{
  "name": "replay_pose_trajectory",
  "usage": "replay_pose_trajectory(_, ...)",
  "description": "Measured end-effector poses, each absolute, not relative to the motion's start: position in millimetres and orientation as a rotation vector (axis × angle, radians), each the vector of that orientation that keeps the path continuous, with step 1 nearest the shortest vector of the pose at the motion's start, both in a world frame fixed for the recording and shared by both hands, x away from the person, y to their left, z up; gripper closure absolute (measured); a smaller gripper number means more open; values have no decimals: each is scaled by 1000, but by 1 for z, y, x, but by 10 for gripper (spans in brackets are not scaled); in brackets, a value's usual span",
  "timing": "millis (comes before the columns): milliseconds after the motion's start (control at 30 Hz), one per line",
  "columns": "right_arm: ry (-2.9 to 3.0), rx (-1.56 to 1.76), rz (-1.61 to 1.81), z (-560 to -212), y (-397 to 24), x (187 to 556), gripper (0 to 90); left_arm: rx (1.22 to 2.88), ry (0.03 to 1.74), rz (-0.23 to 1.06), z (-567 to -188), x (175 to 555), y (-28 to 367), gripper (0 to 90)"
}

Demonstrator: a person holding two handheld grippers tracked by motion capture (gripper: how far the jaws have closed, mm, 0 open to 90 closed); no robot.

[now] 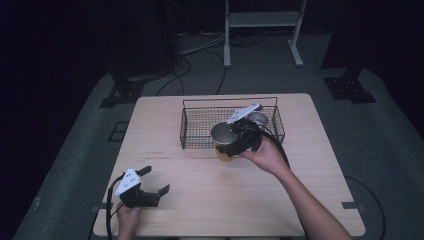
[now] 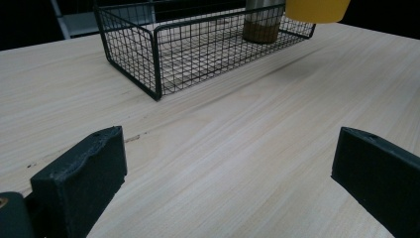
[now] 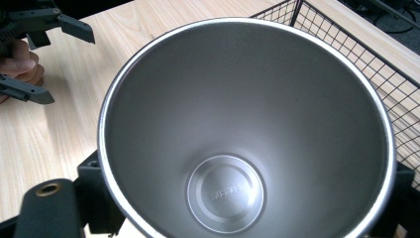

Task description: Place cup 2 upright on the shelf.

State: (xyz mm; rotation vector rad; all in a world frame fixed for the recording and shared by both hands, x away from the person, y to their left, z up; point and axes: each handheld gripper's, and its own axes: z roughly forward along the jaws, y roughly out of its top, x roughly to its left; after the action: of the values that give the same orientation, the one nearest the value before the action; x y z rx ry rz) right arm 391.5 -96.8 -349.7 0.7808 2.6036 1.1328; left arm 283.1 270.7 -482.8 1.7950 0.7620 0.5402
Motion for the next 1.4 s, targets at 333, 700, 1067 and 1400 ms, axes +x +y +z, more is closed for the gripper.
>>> replay_pose_trajectory(333,2598,780,1157,-339,-91,400,142,1793,761,540,-483,283,271,0)
replay_pose_trajectory(700,2593,776,1168,-330,-87,410,142,1794,758,541,-483,283,270,0)
replay_pose_trajectory(1067,2591,801,1155,-323,-82,428,142,1793,759,539,-483,283,270,0)
replay_pose_trajectory(1400,2585,821,1153,-316,-78,442,142,1794,756,541,-483,283,271,0)
